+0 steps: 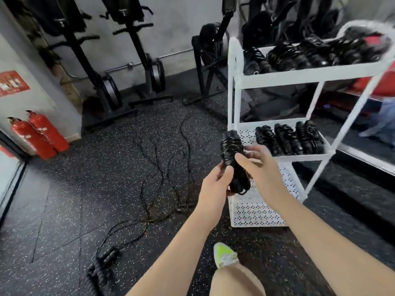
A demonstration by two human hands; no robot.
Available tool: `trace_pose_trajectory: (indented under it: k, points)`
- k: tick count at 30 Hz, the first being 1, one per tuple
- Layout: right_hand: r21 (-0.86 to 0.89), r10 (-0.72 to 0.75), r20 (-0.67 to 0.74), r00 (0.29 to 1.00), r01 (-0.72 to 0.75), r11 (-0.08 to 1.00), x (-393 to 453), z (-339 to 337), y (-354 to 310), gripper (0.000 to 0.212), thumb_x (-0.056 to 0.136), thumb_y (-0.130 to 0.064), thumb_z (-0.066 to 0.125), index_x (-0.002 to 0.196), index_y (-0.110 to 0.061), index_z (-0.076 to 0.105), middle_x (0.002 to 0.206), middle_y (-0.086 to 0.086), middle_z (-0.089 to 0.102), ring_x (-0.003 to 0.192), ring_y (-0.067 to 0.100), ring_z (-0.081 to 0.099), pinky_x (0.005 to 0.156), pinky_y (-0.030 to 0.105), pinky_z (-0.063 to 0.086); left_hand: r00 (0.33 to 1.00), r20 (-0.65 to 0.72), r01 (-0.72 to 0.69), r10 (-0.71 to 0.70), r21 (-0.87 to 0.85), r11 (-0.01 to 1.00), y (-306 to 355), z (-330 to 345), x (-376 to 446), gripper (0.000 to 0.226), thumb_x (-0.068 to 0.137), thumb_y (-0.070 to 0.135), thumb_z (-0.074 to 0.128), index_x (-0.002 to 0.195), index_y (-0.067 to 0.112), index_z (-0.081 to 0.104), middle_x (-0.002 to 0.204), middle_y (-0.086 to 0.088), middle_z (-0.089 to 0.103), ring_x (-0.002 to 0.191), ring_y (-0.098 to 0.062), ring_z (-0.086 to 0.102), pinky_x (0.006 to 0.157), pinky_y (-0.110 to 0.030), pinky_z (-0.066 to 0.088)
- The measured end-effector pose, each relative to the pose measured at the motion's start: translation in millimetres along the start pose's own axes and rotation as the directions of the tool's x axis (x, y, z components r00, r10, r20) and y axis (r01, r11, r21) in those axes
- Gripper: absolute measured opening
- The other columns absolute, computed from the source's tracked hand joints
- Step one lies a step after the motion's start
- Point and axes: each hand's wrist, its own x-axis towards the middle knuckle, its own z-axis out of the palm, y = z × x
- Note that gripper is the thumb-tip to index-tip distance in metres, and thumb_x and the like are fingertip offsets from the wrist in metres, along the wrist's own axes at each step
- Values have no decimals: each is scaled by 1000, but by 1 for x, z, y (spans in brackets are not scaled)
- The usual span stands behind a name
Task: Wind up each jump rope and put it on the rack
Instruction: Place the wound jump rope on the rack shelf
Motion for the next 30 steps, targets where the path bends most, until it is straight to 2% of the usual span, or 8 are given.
trace_pose_trajectory:
  k: [5, 9, 14, 18, 23, 25, 27, 30]
  points:
    - [-210, -71, -3, 997, 68, 975, 17, -48, 3, 41, 90, -28, 75, 127, -29, 57, 112, -13, 62, 90, -12, 60, 74, 9, 49, 1000, -25, 14, -10, 150, 989, 8, 49, 31, 24, 101, 38, 56, 110, 24, 73, 103, -2, 77, 101, -24, 72, 91, -46, 59]
    - [-312, -95, -58, 994, 72, 947, 48, -71, 17, 47, 86, -29, 80, 128, -24, 59, 109, -12, 61, 101, 7, 61, 83, 20, 49, 990, -84, -62, 113, 464, 884, 19, 76, 55, 41, 106, 25, 50, 146, 22, 51, 88, 14, 61, 82, 2, 58, 67, -9, 46]
    - [-397, -94, -46, 994, 69, 915, 98, -76, 35, 50, 84, -29, 81, 129, -23, 59, 115, -3, 63, 102, 17, 65, 90, 31, 51, 983, -150, -1, 104, 568, 823, 21, 106, 99, 29, 105, 22, 46, 132, 11, 50, 110, -11, 67, 96, -30, 66, 84, -43, 56]
    - [-418, -81, -3, 997, 73, 905, 134, -72, 45, 41, 86, -9, 73, 124, -19, 60, 116, 1, 65, 106, 23, 66, 96, 46, 54, 977, -205, 57, 63, 531, 845, 20, 121, 135, 45, 100, 19, 49, 141, 6, 39, 123, -14, 64, 109, -35, 64, 89, -46, 55]
    - [-487, -36, 152, 988, 106, 867, 159, -72, 51, 55, 84, -6, 64, 138, -8, 56, 115, 9, 69, 107, 25, 65, 96, 42, 54, 954, -285, 222, -94, 458, 861, 19, 126, 169, 67, 95, 21, 56, 151, 5, 22, 130, -17, 59, 112, -36, 63, 80, -41, 54]
    - [-595, -14, 235, 972, 156, 789, 164, -72, 54, 51, 86, 1, 64, 136, -3, 57, 111, 12, 69, 100, 19, 61, 89, 26, 49, 944, -292, 272, -156, 415, 868, 16, 124, 177, 62, 94, 20, 56, 145, 5, 25, 127, -17, 60, 103, -32, 65, 70, -36, 52]
    - [-723, -27, 283, 959, 232, 651, 167, -68, 57, 23, 92, 2, 60, 115, -2, 66, 90, 7, 65, 85, 17, 55, 70, 22, 47, 942, -289, 289, -171, 441, 849, 12, 122, 180, 58, 94, 17, 55, 142, 4, 26, 126, -16, 60, 94, -27, 63, 62, -32, 49]
    - [-619, 13, 220, 975, 129, 775, 166, -60, 56, 24, 98, -1, 52, 76, -1, 60, 53, 3, 52, 58, 19, 49, 43, 18, 42, 933, -298, 333, -202, 501, 799, 7, 123, 180, 60, 95, 17, 50, 147, 3, 23, 136, -17, 53, 112, -31, 61, 76, -37, 54]
